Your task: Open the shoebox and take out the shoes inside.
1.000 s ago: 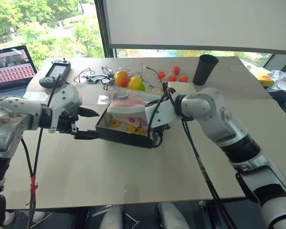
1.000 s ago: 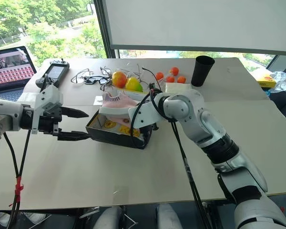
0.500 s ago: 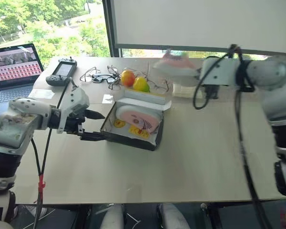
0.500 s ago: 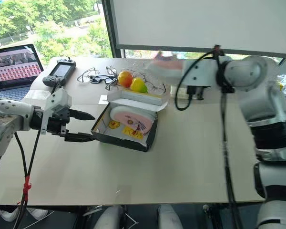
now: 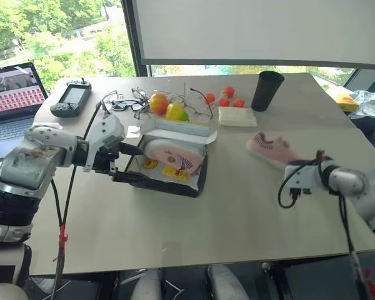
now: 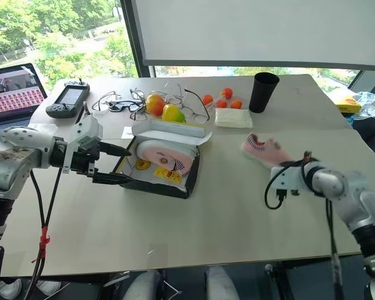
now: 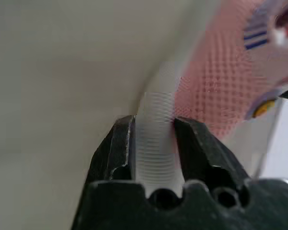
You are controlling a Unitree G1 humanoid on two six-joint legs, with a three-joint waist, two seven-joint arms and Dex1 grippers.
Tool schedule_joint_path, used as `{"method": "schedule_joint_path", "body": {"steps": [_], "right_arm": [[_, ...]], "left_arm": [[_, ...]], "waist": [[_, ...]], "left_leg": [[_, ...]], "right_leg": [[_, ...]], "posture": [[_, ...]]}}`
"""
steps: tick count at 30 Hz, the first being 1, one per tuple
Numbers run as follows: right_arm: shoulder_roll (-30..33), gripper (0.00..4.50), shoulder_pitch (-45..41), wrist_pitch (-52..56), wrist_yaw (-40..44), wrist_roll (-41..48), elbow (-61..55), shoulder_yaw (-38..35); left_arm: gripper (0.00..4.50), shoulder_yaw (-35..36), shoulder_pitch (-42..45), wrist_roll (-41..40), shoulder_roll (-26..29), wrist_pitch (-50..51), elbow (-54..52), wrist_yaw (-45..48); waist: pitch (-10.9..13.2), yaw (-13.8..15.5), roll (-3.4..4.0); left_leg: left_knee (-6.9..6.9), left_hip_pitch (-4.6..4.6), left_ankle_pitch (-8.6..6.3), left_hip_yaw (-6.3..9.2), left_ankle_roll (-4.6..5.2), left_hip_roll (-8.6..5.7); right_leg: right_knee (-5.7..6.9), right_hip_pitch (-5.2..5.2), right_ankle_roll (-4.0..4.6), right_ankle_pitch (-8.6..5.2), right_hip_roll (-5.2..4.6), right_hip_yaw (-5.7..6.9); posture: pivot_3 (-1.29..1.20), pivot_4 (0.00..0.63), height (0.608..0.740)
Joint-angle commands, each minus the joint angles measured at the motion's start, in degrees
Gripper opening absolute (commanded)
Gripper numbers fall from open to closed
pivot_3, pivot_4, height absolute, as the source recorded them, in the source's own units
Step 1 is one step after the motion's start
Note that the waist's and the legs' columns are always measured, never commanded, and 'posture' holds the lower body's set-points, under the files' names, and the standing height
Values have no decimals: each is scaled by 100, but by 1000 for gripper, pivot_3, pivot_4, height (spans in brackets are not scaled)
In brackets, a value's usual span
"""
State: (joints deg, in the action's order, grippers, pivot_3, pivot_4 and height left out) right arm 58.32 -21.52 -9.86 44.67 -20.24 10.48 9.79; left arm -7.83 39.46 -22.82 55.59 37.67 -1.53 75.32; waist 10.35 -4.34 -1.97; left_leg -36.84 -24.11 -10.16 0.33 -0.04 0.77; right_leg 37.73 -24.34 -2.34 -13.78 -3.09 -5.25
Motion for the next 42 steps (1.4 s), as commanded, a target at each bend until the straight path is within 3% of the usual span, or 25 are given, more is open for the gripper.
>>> {"method": "schedule_joint_path", "body": {"steps": [1, 5, 11, 16, 19, 26, 37, 40, 42], "right_arm": [[325, 3072, -225, 490, 602, 572, -526, -555], [282, 4472, -1152, 2043, 1597, 1558, -1119, -772], [-1034, 4491, -2948, 4767, 1845, 2881, -2029, -432], [-2412, 4491, -3837, 5962, 1485, 3258, -1878, 183], [-2927, 4491, -4125, 6015, 1334, 3101, -1489, 705], [-3382, 4491, -4277, 5027, 1150, 2306, -454, 1764], [-3973, 4491, -4259, 3236, 642, 1014, 998, 2423], [-3983, 3773, -4130, 2834, 484, 571, 1075, 2620], [-3979, 3010, -4067, 2680, 408, 366, 1031, 2677]], "left_arm": [[4500, 155, 34, -34, 67, -19, -116, 65], [4500, 280, -97, -37, 161, 38, -179, 2], [4500, 602, -420, -78, 293, 163, -380, -248], [4500, 905, -669, -45, 193, 297, -552, -769], [4500, 1195, -947, -150, 207, 455, -834, -1014], [4500, 1794, -1469, -343, 259, 739, -1262, -1429], [4500, 2161, -1796, -529, 340, 961, -1626, -1832], [4500, 2205, -1834, -568, 357, 1003, -1683, -1889], [4500, 2272, -1881, -621, 363, 1038, -1740, -1894]], "waist": [[0, 16, 0], [0, 28, 0], [2, -42, -2], [2, 33, -3], [2, 63, -3], [0, 121, -10], [0, 33, -11], [0, 26, -11], [-1, 24, -11]], "left_leg": [[-2, 5, 0, 0, 0, 1], [-6, 9, 0, 0, 0, 5], [-4, 12, -1, 13, 1, 20], [-5, 3, -2, 21, 2, 18], [-5, -11, -2, 26, 2, 16], [-5, -24, -2, 39, 1, 4], [-4, -21, -2, 45, 0, 7], [-4, -18, -2, 47, 0, 8], [-4, -16, -3, 47, 0, 8]], "right_leg": [[1, 6, -1, 0, 0, 1], [1, 9, -41, -24, 2, 4], [21, 3, -27, -20, 19, 8], [25, -4, 4, -5, 15, 15], [24, -17, 6, -4, 12, 22], [19, -23, 6, -3, -6, 45], [24, -24, 9, -2, -3, 53], [25, -24, 9, -2, -3, 54], [25, -23, 9, -2, -3, 55]], "posture": [[0, 150, 723], [0, 150, 723], [0, 150, 723], [0, 150, 723], [0, 150, 723], [0, 150, 723], [0, 150, 723], [0, 150, 723], [0, 150, 723]]}}
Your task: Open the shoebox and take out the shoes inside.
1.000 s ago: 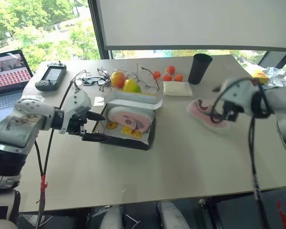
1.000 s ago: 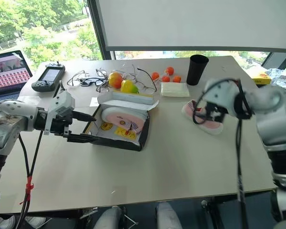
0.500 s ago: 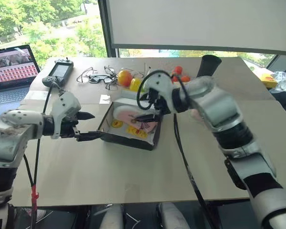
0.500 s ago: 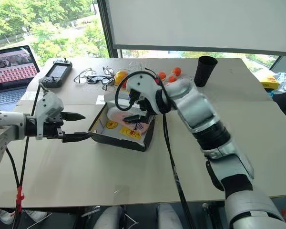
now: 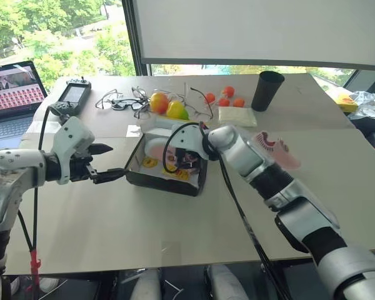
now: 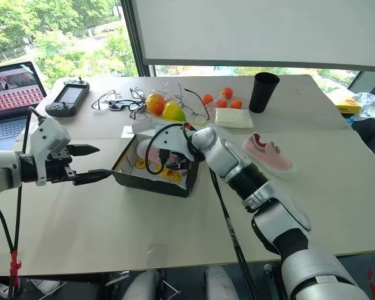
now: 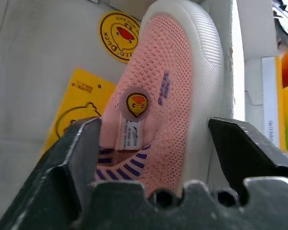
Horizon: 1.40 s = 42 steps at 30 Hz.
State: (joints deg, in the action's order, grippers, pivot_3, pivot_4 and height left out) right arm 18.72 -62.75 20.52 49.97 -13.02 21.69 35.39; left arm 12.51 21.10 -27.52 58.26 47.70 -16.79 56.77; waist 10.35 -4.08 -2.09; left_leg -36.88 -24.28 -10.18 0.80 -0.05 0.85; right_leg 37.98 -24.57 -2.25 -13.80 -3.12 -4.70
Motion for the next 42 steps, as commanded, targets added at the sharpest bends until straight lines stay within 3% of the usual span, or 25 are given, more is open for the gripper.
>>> {"method": "schedule_joint_path", "body": {"steps": [1, 9, 17, 24, 28, 35, 42], "right_arm": [[-22, 2676, 88, -419, -174, -463, -127, 127], [-53, 39, 284, -726, -546, -1217, -489, 113], [-175, 39, 333, -565, -459, -1209, -943, -242], [-78, 39, 364, 857, 945, 82, -2104, -1010], [375, 1103, 174, 1249, 1942, 680, -2518, -975], [626, 3547, -634, -826, 2291, 115, -1011, -281], [322, 3547, -1461, -3089, 2931, -276, 1111, 314]], "left_arm": [[4500, 270, -54, -185, 99, 55, -230, -46], [4500, 439, -13, -593, 105, 163, -305, 9], [4500, 487, 107, -771, 161, 109, -192, -24], [4500, 469, 107, -795, 181, 59, -151, -25], [4500, 414, 137, -790, 225, 5, -110, 39], [4500, 292, 249, -746, 185, -101, -20, 44], [4500, 355, -29, -750, 101, -132, -193, -83]], "waist": [[0, -3, 0], [-1, -3, -2], [-1, 2, -2], [-1, 19, -2], [-1, 34, -2], [0, -13, -1], [2, -1, -3]], "left_leg": [[0, 2, 0, 0, 0, 0], [0, 5, 0, 2, 0, 2], [1, 2, 0, 4, -1, 1], [1, 1, 0, 24, -2, 1], [1, 1, 0, 45, -2, 1], [4, 10, 0, 43, -2, 7], [6, 5, 0, 45, -2, 6]], "right_leg": [[0, 2, 0, 0, 0, 0], [2, 3, 1, 0, 2, 2], [0, 3, 2, 0, 2, 5], [-3, 13, 2, 0, -3, 36], [-6, 21, 6, -2, -7, 66], [-2, 19, 22, -9, -2, 71], [-2, 15, 27, -10, -3, 72]], "posture": [[0, 150, 723], [0, 150, 723], [0, 150, 723], [0, 150, 723], [0, 150, 723], [0, 150, 723], [0, 150, 723]]}}
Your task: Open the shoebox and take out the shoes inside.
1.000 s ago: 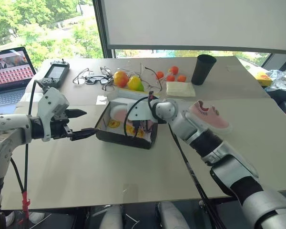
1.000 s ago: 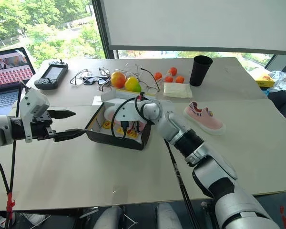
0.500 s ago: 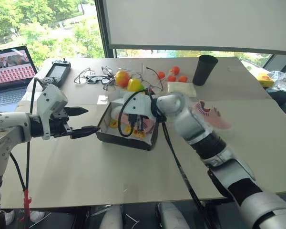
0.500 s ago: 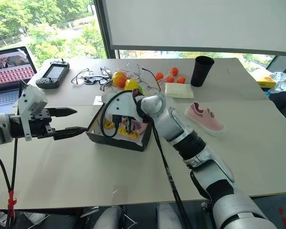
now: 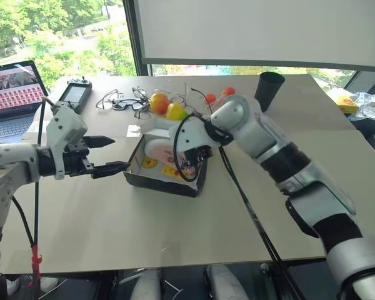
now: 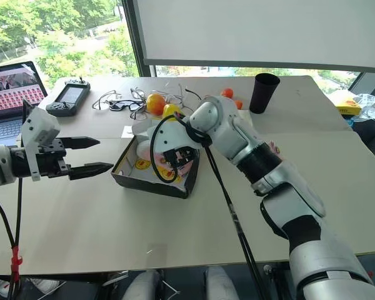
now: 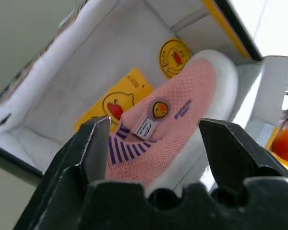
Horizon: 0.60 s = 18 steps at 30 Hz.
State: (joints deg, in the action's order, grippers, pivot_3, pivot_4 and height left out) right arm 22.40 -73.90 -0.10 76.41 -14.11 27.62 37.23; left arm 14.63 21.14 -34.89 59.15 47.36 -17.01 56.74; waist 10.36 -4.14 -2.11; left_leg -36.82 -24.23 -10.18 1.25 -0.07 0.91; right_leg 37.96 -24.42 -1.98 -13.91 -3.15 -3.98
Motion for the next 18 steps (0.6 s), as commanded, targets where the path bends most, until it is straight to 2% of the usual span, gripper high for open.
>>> {"method": "schedule_joint_path", "body": {"steps": [1, 8, 18], "right_arm": [[-86, 3547, -389, -1209, 405, -159, 687, 149], [-525, 3547, -973, -2915, 568, -751, 2259, 553], [-1262, 3547, -1088, -3609, -602, -2039, 3721, 1084]], "left_arm": [[4500, 147, -43, -21, 4, -88, -190, -104], [4500, 305, -309, -141, -78, 23, -430, -346], [4500, 612, -671, -409, -117, 248, -863, -673]], "waist": [[1, 11, 0], [1, 6, 2], [3, 29, 4]], "left_leg": [[0, -1, 0, 2, 0, 1], [1, 1, 0, 7, -3, -1], [4, 2, 0, 17, -18, -2]], "right_leg": [[1, -1, 0, 0, 0, 1], [4, -1, 2, 1, -2, 3], [8, -2, 7, -2, -3, 9]], "posture": [[0, 150, 723], [0, 150, 723], [0, 150, 723]]}}
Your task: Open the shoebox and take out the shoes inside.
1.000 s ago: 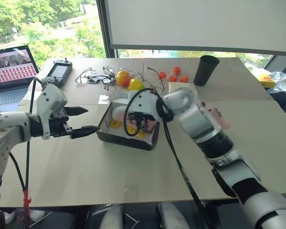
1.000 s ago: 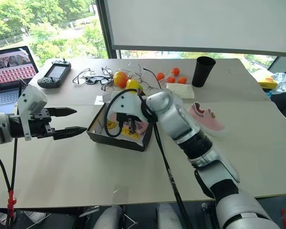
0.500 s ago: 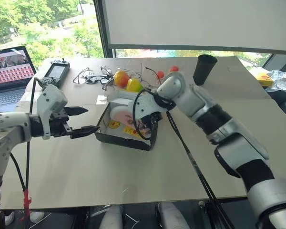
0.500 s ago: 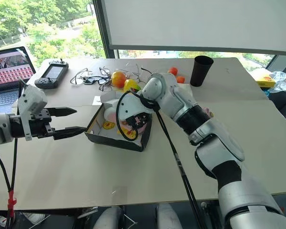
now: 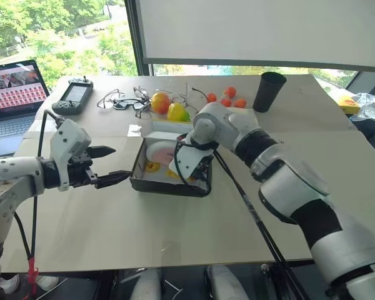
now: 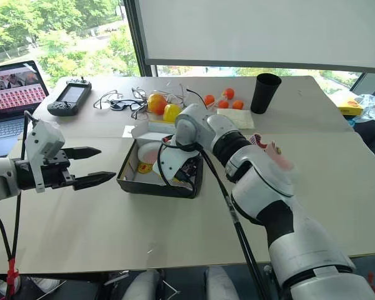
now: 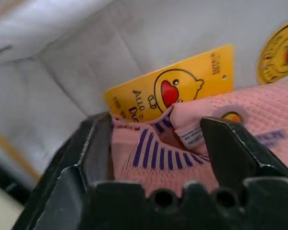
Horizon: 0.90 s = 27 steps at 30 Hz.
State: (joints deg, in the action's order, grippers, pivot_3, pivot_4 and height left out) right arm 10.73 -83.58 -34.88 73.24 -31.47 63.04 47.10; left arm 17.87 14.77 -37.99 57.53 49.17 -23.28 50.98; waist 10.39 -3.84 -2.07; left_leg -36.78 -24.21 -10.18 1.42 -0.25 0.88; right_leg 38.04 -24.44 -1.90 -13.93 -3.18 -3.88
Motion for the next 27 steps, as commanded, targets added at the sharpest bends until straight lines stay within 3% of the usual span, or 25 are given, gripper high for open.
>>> {"method": "schedule_joint_path", "body": {"steps": [1, 4, 12, 18, 20, 24, 27], "right_arm": [[-146, 3547, -93, -135, -339, -380, 241, 113], [-258, 2886, -57, -36, -359, -453, 372, 37], [-345, 124, -114, 4, -448, -493, 480, -156], [-315, 58, -200, -159, -132, -6, 188, -610], [-354, 58, -228, 93, 317, 554, -119, -1051], [-464, 58, -23, 1585, 1051, 1479, -952, -1809], [-229, 58, 375, 2247, 966, 1449, -1744, -1903]], "left_arm": [[4500, 318, -58, -121, 57, 81, -258, -124], [4500, 369, -94, -166, 67, 128, -320, -166], [4500, 336, -110, -155, 98, 99, -333, -193], [4500, 181, 50, -140, 90, 32, -232, -167], [4500, 119, 115, -123, 101, -2, -181, -140], [4500, 1, 268, -93, 109, -40, -70, -113], [4500, -131, 391, -54, 118, -95, 31, -57]], "waist": [[0, -5, 0], [-1, -12, 0], [-1, -50, -1], [0, -47, -1], [3, -48, 0], [4, -43, 0], [4, -12, 0]], "left_leg": [[0, 1, 0, 0, -3, 1], [0, 12, 0, 1, -7, 2], [6, 42, 2, 0, -11, 13], [7, 41, 2, 0, -11, 16], [10, 40, 2, 0, -12, 16], [20, 35, 1, 2, -13, 18], [23, 35, 1, 6, -14, 17]], "right_leg": [[0, 2, 0, 0, 0, 0], [1, 12, 0, 0, 2, 1], [9, 25, 15, 4, 14, 0], [8, 23, 19, 4, 17, 0], [7, 21, 19, 3, 18, -1], [6, 15, 20, 3, 19, -1], [4, 18, 20, 3, 17, 3]], "posture": [[0, 150, 723], [0, 150, 723], [0, 150, 723], [0, 150, 723], [0, 150, 723], [0, 150, 723], [0, 150, 723]]}}
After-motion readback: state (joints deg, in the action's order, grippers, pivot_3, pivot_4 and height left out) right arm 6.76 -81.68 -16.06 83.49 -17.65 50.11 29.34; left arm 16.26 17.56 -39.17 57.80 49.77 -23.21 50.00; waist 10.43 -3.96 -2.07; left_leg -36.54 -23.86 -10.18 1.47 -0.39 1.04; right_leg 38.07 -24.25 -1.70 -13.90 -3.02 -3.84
